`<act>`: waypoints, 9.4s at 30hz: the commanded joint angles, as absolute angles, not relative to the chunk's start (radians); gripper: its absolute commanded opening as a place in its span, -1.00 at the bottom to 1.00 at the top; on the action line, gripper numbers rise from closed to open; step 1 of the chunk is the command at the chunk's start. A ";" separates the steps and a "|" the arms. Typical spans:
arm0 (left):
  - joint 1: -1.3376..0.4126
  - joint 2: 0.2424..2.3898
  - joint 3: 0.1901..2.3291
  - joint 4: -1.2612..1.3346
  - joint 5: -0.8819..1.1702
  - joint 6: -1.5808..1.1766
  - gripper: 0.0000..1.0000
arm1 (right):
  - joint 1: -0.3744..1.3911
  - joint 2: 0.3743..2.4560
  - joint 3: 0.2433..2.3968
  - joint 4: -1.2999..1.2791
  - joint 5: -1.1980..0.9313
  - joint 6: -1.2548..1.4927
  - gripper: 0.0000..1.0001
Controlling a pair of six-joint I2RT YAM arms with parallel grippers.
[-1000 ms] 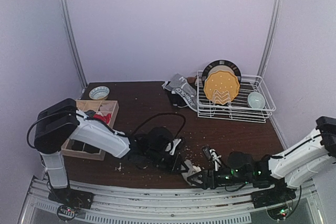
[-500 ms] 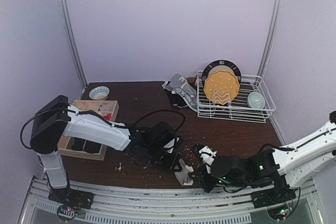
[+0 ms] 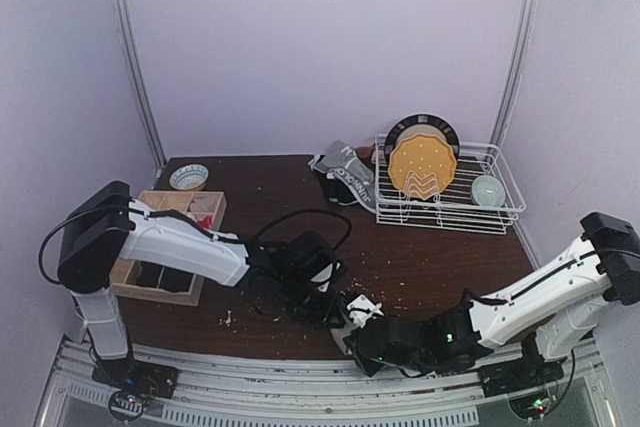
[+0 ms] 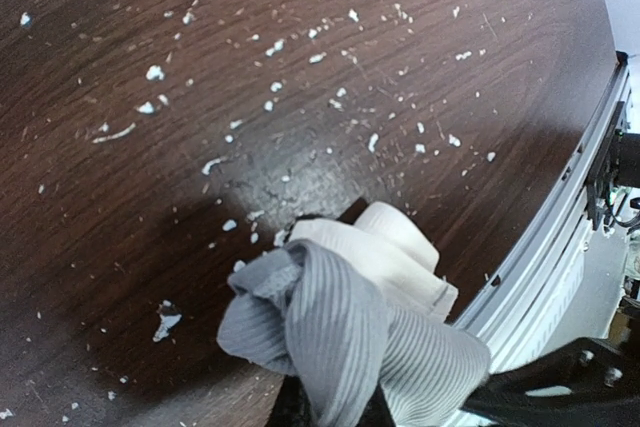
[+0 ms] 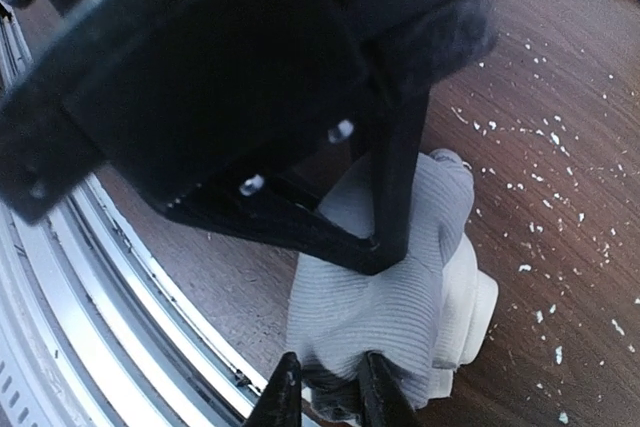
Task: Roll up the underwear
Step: Roll the underwear at the center of the board, then pass from the right arm to the left, then move the storage box to the center of the board.
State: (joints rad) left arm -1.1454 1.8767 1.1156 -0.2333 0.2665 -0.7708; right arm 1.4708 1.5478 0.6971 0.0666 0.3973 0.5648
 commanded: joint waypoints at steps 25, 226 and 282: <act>-1.143 1.951 1.128 -0.373 0.270 -0.796 -1.00 | 1.517 1.602 0.815 -0.050 0.491 0.481 0.13; -1.105 1.608 0.787 -0.036 0.222 -0.832 0.27 | 1.350 1.925 0.668 0.448 0.137 0.832 -1.00; -0.237 1.177 1.083 -0.907 -0.048 -0.426 -1.00 | 1.348 1.228 0.584 0.194 0.314 0.472 -0.22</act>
State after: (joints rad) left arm -0.3531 1.1309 1.0431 -0.8490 -0.0875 -0.5507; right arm 1.3533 1.2053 0.5880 0.1612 0.3080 0.5110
